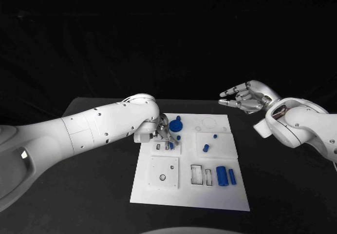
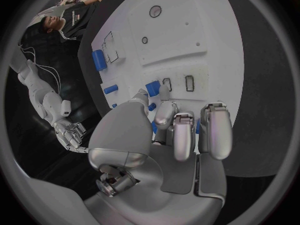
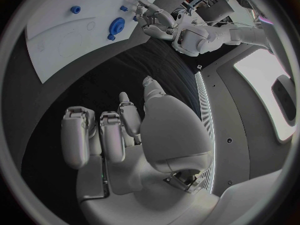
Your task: Assemble the parts on the task board
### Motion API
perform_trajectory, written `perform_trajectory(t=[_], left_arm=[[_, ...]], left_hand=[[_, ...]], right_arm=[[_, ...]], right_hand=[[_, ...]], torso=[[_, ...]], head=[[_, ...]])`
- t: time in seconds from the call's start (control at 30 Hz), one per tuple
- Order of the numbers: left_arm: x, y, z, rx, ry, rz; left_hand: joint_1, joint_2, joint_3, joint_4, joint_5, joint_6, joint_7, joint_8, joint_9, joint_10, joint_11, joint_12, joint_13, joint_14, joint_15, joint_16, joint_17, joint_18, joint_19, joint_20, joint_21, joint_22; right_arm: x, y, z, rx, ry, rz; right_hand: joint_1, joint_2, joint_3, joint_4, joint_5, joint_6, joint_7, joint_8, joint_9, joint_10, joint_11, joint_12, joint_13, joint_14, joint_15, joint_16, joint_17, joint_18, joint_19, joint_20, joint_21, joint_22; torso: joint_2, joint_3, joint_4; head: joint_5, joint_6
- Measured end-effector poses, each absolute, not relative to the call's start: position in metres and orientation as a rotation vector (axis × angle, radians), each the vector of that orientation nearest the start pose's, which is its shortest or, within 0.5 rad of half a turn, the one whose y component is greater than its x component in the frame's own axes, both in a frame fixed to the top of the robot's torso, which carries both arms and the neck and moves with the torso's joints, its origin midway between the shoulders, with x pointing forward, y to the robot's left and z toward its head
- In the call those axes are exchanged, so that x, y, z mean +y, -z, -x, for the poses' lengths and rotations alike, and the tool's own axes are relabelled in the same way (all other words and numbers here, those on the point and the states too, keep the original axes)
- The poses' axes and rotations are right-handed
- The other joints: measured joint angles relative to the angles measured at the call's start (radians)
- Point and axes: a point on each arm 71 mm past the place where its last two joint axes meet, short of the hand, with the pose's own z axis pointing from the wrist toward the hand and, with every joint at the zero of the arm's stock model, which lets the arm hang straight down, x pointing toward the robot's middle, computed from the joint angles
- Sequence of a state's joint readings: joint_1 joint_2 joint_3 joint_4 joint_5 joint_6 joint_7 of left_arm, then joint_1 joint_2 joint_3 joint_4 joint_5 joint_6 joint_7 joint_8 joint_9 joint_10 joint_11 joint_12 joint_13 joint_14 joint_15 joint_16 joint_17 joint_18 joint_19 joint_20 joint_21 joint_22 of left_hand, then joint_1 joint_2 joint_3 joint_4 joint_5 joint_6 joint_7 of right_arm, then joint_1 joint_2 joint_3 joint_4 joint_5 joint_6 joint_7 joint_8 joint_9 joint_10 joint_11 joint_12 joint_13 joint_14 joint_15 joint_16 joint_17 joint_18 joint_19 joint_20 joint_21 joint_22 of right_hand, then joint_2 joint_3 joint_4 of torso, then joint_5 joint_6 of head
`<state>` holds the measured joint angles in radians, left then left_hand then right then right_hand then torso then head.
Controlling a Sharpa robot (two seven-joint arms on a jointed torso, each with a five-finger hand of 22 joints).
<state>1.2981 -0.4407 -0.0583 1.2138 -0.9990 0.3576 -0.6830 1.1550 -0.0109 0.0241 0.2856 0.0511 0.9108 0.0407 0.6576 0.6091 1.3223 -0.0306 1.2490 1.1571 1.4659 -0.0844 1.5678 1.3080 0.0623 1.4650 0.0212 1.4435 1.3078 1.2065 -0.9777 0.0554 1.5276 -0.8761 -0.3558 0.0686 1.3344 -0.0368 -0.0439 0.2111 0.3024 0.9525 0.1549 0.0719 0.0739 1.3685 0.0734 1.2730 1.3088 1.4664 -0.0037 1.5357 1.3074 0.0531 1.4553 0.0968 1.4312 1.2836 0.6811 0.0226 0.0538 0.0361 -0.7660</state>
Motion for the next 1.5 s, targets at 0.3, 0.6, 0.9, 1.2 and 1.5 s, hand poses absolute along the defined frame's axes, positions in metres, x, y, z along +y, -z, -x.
perform_trajectory(t=[0.3, 0.6, 0.9, 1.2, 1.5], left_arm=[[0.100, 0.209, -0.522, 2.504, 0.289, 0.010], [0.100, 0.208, -0.523, 2.503, 0.298, 0.022], [0.106, 0.208, -0.520, 2.506, 0.322, 0.063], [0.123, 0.203, -0.515, 2.467, 0.362, 0.141], [0.130, 0.209, -0.501, 2.383, 0.410, 0.223]], left_hand=[[0.075, 0.007, 0.088, -0.028, 0.000, -0.013, -0.002, -0.004, 0.006, 0.000, 0.000, 0.000, 0.000, 0.000, 0.000, 0.000, 0.000, 0.000, 0.000, 0.000, 0.000, 0.000], [0.161, 0.003, 0.294, -0.089, 0.073, -0.034, 0.010, -0.074, -0.019, 0.000, 0.000, -0.010, -0.005, 0.000, 0.000, 0.000, 0.000, 0.000, 0.000, 0.000, 0.000, 0.000], [0.107, -0.090, 0.441, -0.052, 0.224, -0.028, 0.018, -0.062, 0.025, 0.007, 0.007, -0.016, -0.008, 0.000, 0.000, 0.000, 0.000, 0.000, 0.000, 0.000, 0.000, 0.000], [0.078, -0.108, 0.484, -0.075, 0.231, -0.028, 0.018, -0.050, 0.045, 0.011, 0.011, -0.016, 0.000, 0.000, 0.000, 0.000, 0.000, 0.000, 0.000, 0.000, 0.000, 0.000], [0.074, -0.112, 0.492, -0.076, 0.230, -0.024, 0.018, -0.044, 0.052, 0.016, 0.006, -0.014, 0.004, 0.000, 0.000, 0.000, 0.000, 0.000, 0.000, 0.000, 0.004, 0.000]], right_arm=[[-0.270, 0.143, -0.496, 1.573, -0.936, -0.410], [-0.271, 0.143, -0.498, 1.576, -0.930, -0.412], [-0.271, 0.144, -0.498, 1.583, -0.924, -0.407], [-0.272, 0.145, -0.498, 1.587, -0.915, -0.406], [-0.276, 0.146, -0.498, 1.590, -0.903, -0.409]], right_hand=[[0.000, 0.000, 0.000, 0.000, 0.006, 0.000, 0.000, 0.000, 0.000, 0.000, 0.000, 0.000, 0.000, 0.000, 0.000, 0.000, 0.000, 0.000, 0.000, 0.000, 0.000, 0.000], [0.000, 0.000, 0.000, 0.000, 0.016, 0.000, 0.000, 0.000, 0.000, 0.000, 0.000, 0.000, 0.000, 0.000, 0.000, 0.000, 0.000, 0.000, 0.000, 0.000, 0.000, 0.000], [0.000, 0.000, -0.003, -0.003, 0.027, 0.000, 0.000, 0.000, 0.000, 0.000, 0.000, 0.000, 0.000, 0.000, 0.000, 0.000, 0.001, 0.000, 0.000, 0.000, 0.000, -0.001], [0.000, 0.000, -0.006, 0.000, 0.027, 0.000, 0.000, 0.000, 0.000, 0.000, 0.000, 0.000, 0.000, 0.000, 0.000, 0.000, 0.001, 0.000, 0.000, 0.000, -0.004, -0.002], [-0.005, 0.005, -0.011, 0.000, 0.031, 0.000, 0.000, 0.000, 0.000, 0.000, 0.000, 0.000, 0.000, 0.000, 0.000, 0.000, 0.000, 0.000, 0.000, 0.000, -0.004, -0.003]], torso=[[0.000, -0.0002, 0.0001], [0.000, -0.0002, 0.0000], [0.001, 0.0005, 0.0000], [0.001, 0.0017, 0.0021], [0.000, 0.0048, 0.0101]], head=[[0.001, -0.003], [0.001, -0.005], [0.002, -0.006], [-0.001, -0.003], [-0.008, -0.006]])
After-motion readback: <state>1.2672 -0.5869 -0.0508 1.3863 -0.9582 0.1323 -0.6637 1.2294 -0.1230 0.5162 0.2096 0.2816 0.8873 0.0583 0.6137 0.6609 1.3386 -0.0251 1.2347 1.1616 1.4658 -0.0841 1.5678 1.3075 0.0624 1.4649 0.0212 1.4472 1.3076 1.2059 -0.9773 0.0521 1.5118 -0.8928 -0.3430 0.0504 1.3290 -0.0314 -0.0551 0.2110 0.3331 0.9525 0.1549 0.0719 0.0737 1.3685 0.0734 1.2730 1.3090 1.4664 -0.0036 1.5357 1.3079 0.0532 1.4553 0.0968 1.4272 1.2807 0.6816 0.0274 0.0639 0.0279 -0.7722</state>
